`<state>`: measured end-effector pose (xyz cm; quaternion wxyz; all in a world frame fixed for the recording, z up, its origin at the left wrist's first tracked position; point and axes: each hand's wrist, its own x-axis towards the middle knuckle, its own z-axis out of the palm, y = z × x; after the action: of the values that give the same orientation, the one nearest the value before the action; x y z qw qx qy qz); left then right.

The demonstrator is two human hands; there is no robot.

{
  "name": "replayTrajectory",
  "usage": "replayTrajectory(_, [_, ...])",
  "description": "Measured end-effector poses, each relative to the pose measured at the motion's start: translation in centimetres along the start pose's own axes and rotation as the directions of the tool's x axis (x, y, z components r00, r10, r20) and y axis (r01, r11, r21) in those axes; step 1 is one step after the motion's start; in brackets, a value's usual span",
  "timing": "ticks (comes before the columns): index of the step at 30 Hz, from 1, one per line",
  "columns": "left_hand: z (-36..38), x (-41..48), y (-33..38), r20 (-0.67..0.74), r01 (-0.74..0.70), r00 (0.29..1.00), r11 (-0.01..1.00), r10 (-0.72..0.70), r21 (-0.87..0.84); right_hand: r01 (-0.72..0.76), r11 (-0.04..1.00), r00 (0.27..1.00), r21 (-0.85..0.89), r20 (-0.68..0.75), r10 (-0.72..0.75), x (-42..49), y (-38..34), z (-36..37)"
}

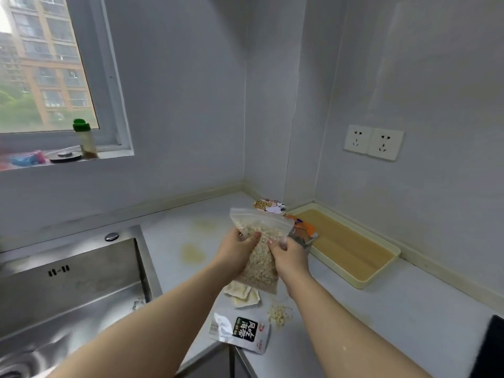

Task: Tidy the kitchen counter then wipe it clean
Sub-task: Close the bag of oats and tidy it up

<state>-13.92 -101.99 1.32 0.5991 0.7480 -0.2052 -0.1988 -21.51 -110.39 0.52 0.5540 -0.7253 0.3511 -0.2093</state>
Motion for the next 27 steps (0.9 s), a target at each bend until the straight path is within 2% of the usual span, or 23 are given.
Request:
replayTrajectory(3, [-0.7,4.0,-0.4,0.046,0.003,0.999,1.000,-0.004,0.028,-0.030,0.999,0.998,-0.015,-0.064,0.029,2.8,-0.2,1.7])
replayTrajectory(8, [-0.9,9.5,-1.8,0.201,0.029,0.979,0.998,-0.038,0.047,-0.103,0.995,0.976,0.012,-0.189,0.104,6.4,0.5,4.2])
replayTrajectory(15, [-0.5,13.0,-5.1,0.310,0.098,0.944,0.994,-0.109,0.052,-0.236,0.971,0.936,-0.035,-0.277,0.217,8.5,2.3,6.1])
replayTrajectory(20, [-0.4,14.4,-7.0,0.370,0.126,0.917,0.988,-0.151,0.089,-0.301,0.953,0.913,-0.030,-0.296,0.280,9.1,3.6,7.3])
replayTrajectory(27, [-1.8,14.8,-8.2,0.368,0.172,0.903,0.972,-0.222,0.163,-0.333,0.943,0.891,-0.018,-0.334,0.308,9.0,4.1,8.3])
